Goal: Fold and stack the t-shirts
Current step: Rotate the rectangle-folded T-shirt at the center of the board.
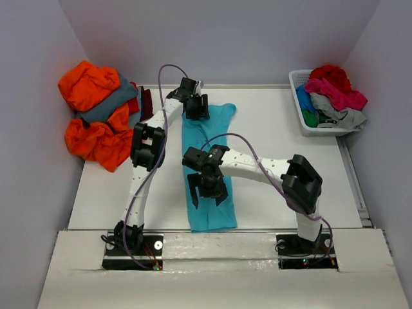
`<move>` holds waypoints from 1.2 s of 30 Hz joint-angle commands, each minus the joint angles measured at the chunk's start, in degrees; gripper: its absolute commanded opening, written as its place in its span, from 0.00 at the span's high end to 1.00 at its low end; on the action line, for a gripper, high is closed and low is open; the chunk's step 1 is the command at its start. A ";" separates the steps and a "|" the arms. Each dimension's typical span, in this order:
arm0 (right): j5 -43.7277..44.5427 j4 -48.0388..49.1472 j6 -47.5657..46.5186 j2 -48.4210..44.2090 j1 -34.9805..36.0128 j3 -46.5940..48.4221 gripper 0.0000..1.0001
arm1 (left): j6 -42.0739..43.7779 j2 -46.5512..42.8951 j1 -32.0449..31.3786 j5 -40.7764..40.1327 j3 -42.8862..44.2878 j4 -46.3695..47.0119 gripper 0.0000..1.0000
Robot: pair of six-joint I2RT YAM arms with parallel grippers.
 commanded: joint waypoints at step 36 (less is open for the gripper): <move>-4.65 2.06 -12.78 22.30 -41.50 40.80 0.21 | 1.10 -10.36 0.72 -4.18 -1.07 -1.40 0.21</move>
